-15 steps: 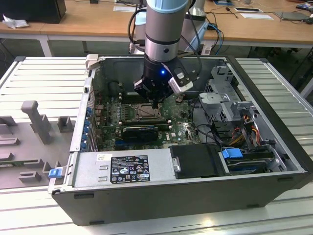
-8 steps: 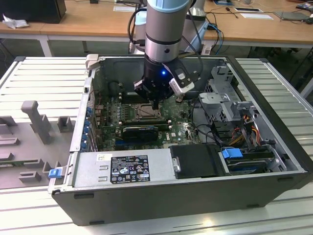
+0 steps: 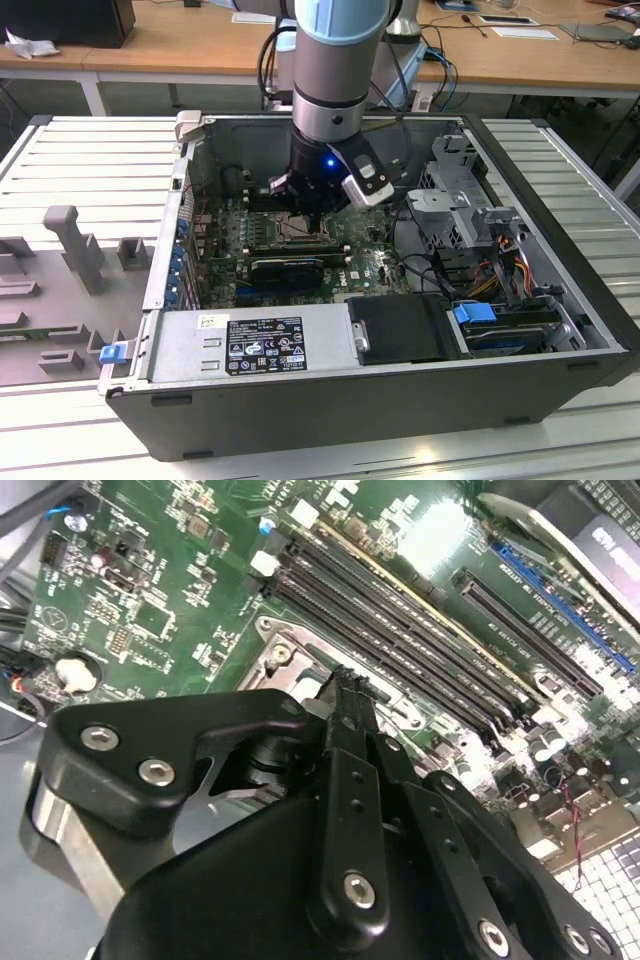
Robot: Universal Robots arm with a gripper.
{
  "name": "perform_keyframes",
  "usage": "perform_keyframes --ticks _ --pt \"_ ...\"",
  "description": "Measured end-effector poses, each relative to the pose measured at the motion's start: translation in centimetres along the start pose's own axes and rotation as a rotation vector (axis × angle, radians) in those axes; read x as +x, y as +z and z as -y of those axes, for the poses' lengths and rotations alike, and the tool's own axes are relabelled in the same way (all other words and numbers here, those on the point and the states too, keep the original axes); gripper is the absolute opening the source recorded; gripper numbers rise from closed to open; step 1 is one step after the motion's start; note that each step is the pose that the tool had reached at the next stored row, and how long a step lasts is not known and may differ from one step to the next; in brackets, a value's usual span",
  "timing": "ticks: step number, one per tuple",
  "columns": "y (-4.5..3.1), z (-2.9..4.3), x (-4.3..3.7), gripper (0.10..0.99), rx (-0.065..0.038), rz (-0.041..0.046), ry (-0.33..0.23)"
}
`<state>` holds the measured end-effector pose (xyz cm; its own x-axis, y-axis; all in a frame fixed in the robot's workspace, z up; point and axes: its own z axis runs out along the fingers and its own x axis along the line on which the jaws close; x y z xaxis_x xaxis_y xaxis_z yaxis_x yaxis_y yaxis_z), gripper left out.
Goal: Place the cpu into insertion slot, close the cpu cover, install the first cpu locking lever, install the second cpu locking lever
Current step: 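Install the second cpu locking lever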
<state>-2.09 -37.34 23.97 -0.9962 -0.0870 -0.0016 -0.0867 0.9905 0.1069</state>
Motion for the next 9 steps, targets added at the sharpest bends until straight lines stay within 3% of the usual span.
perform_keyframes --ticks 4,6,7,9 --pt "-0.01 0.14 0.72 0.106 0.000 0.0000 0.000" --pt "0.01 0.06 2.04 0.106 0.000 0.0001 0.000" --pt "0.08 -0.03 3.16 0.106 0.000 0.0001 0.000" --pt "0.47 -0.02 3.53 0.106 -0.001 0.0002 0.000"
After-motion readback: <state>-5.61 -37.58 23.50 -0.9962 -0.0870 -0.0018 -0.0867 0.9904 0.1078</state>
